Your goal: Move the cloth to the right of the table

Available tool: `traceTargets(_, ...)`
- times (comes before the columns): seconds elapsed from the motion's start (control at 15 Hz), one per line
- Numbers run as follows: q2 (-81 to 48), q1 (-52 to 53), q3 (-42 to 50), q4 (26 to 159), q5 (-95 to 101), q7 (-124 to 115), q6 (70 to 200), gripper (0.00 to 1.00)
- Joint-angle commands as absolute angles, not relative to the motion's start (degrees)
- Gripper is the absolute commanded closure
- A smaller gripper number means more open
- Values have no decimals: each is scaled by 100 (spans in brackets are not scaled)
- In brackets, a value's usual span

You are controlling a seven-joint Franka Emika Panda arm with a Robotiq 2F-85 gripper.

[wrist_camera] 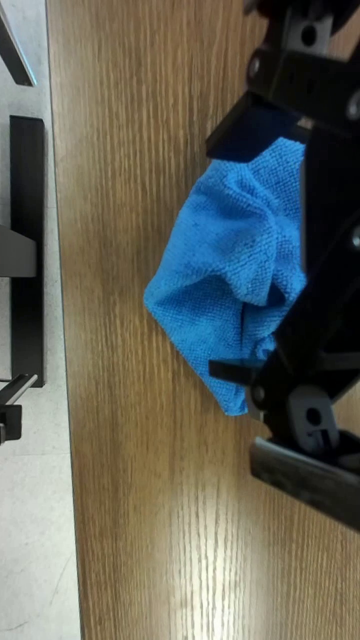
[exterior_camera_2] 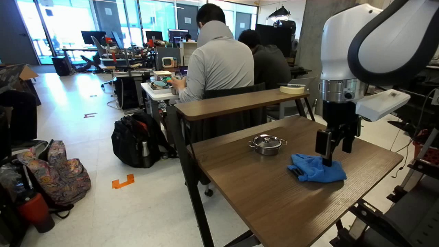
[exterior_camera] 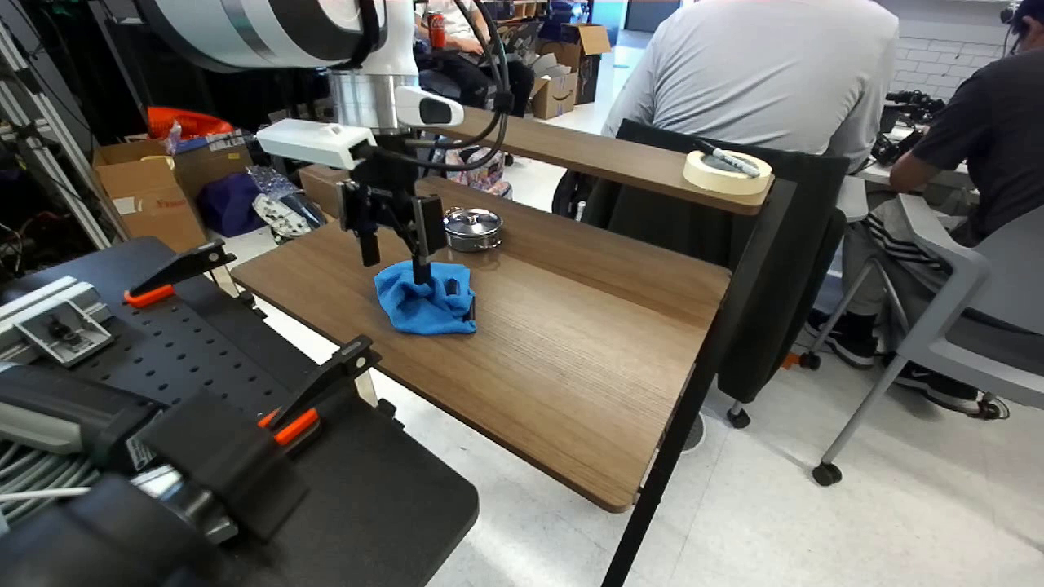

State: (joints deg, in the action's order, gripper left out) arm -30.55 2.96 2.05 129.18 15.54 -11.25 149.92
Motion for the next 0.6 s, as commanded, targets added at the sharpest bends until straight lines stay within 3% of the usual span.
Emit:
traceTargets(0.0,-3408,325,291,12571,1259,-1000,15189,0)
traceTargets(0.53,-4137,480,396,12045,1054,-1151,15442,0)
